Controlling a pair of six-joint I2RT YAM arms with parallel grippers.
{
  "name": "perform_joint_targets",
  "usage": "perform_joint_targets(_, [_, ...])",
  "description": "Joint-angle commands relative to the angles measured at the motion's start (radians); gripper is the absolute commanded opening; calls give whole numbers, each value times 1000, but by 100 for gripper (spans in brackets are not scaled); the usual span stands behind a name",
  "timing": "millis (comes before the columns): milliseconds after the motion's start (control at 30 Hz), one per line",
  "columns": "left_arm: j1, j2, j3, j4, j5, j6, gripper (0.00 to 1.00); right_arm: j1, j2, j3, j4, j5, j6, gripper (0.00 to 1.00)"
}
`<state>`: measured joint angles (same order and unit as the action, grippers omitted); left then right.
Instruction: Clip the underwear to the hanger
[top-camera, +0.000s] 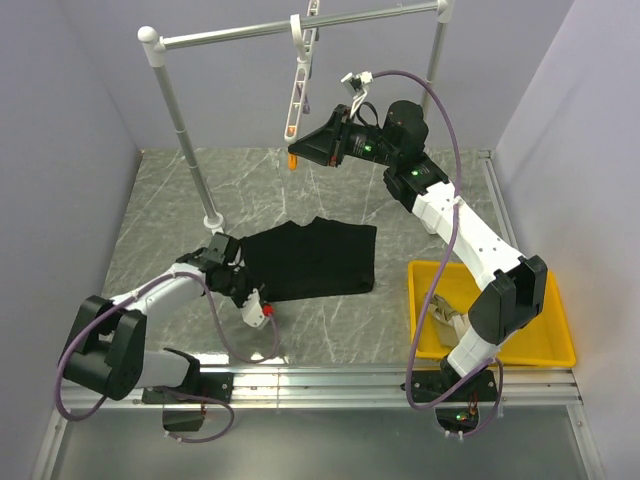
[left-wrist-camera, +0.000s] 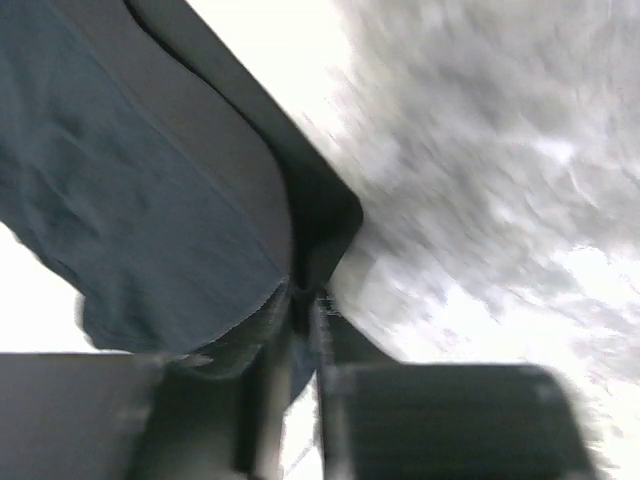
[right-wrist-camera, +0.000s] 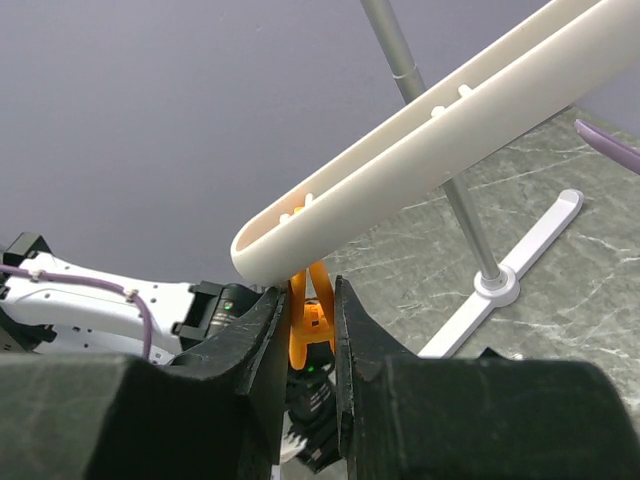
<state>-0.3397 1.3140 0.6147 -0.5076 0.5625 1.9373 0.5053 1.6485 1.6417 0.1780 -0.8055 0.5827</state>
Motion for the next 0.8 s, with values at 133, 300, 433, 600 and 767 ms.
perform_joint_targets(133, [-169, -58, 102, -232, 54, -43, 0, -19, -30, -14, 23, 9, 12, 0])
perform_joint_targets(300, [-301, -93, 186, -218, 105, -293, 0, -21, -32, -19, 28, 2, 17, 0])
perform_joint_targets(433, [-340, -7, 325, -55, 111, -593, 0, -21, -27, -17, 37, -1, 29, 0])
perform_joint_targets(600, [-366, 114, 398, 60, -1, -804, 0, -22, -24, -13, 34, 0, 25, 0])
perform_joint_targets(767, [-429, 220, 402, 142, -117, -967, 0, -22, -27, -20, 28, 0, 17, 0])
